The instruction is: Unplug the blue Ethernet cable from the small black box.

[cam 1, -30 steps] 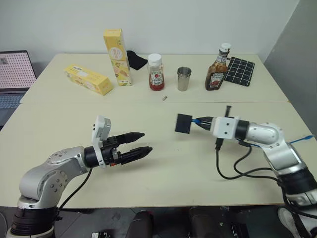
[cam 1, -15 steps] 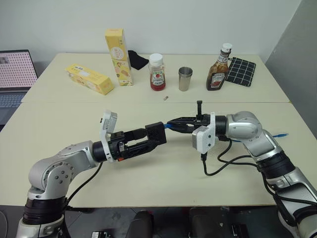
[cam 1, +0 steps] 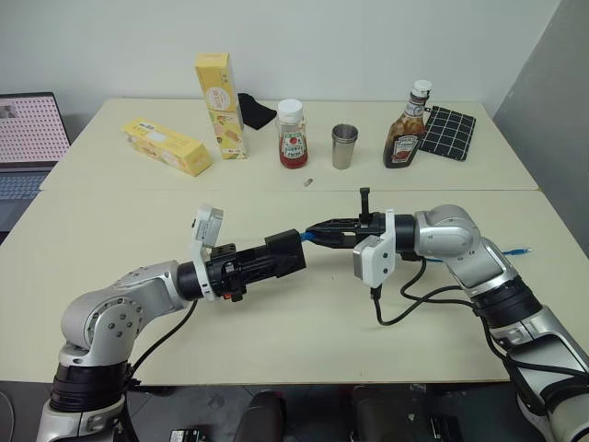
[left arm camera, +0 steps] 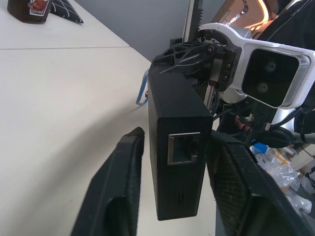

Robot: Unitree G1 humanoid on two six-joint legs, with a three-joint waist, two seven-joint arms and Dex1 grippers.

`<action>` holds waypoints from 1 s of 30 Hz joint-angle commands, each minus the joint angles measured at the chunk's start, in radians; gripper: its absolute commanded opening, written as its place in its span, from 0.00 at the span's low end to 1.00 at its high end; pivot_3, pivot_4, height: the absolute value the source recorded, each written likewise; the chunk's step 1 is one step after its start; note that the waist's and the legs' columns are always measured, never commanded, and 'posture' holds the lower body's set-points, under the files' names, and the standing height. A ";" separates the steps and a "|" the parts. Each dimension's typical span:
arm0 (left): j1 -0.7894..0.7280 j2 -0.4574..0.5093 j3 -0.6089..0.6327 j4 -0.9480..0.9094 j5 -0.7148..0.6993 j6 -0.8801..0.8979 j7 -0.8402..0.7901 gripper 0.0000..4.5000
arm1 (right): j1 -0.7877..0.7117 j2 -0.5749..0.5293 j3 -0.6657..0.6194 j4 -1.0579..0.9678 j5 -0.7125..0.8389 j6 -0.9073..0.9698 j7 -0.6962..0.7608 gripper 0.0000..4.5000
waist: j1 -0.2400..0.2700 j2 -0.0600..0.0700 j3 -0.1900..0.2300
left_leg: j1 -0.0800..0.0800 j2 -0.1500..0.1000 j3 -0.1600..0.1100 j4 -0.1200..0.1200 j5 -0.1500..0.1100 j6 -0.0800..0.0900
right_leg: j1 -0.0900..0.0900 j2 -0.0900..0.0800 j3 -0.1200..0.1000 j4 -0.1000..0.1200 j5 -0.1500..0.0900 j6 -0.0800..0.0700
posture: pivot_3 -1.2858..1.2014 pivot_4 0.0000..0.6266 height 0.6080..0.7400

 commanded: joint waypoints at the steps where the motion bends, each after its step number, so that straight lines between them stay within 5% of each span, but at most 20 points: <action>1: -0.012 -0.003 0.005 -0.003 -0.010 -0.006 -0.009 0.20 | -0.012 0.010 -0.016 -0.008 -0.023 -0.020 -0.026 0.03 | 0.000 0.000 0.000 | 0.000 0.000 0.000 0.000 0.000 0.000 | 0.000 0.000 0.000 0.000 0.000 0.000 | 0.52 0.24 1.00; 8: -0.012 0.004 0.007 0.020 0.006 -0.016 -0.019 0.17 | -0.002 0.008 -0.003 -0.013 -0.036 -0.022 -0.013 0.03 | 0.000 0.000 0.000 | 0.000 0.000 0.000 0.000 0.000 0.000 | 0.000 0.000 0.000 0.000 0.000 0.000 | 0.52 0.24 1.00; 16: -0.028 0.033 -0.038 0.042 0.070 -0.045 -0.085 0.17 | 0.018 -0.019 -0.011 -0.066 0.036 0.043 0.051 0.46 | 0.000 0.000 0.000 | 0.000 0.000 0.000 0.000 0.000 0.000 | 0.000 0.000 0.000 0.000 0.000 0.000 | 0.52 0.24 1.00; 19: -0.044 0.043 -0.085 0.059 0.144 -0.107 -0.134 0.17 | 0.068 -0.044 -0.051 -0.173 0.199 0.307 0.115 0.62 | 0.003 0.000 0.000 | 0.000 0.000 0.000 0.000 0.000 0.000 | 0.000 0.000 0.000 0.000 0.000 0.000 | 0.52 0.24 1.00; 23: -0.064 0.058 -0.151 0.107 0.259 -0.224 -0.224 0.17 | 0.148 -0.166 -0.108 -0.423 0.588 0.900 0.218 0.86 | 0.007 0.001 0.000 | -0.002 -0.001 -0.002 0.000 0.000 0.000 | 0.000 -0.001 0.000 -0.001 0.000 0.000 | 0.52 0.24 1.00; 26: -0.086 0.043 -0.175 0.161 0.307 -0.303 -0.283 0.17 | 0.166 -0.201 -0.148 -0.511 0.768 1.159 0.201 0.87 | 0.005 0.001 0.000 | -0.002 -0.001 -0.003 0.000 0.000 0.000 | 0.000 -0.001 -0.001 -0.001 0.000 0.000 | 0.52 0.24 1.00; 30: -0.107 0.033 -0.194 0.196 0.322 -0.340 -0.362 0.17 | 0.153 -0.110 -0.185 -0.510 0.852 1.329 0.072 0.87 | -0.003 0.001 0.000 | -0.001 -0.001 -0.002 0.000 0.000 0.001 | 0.000 0.000 -0.001 -0.001 0.000 0.000 | 0.52 0.24 1.00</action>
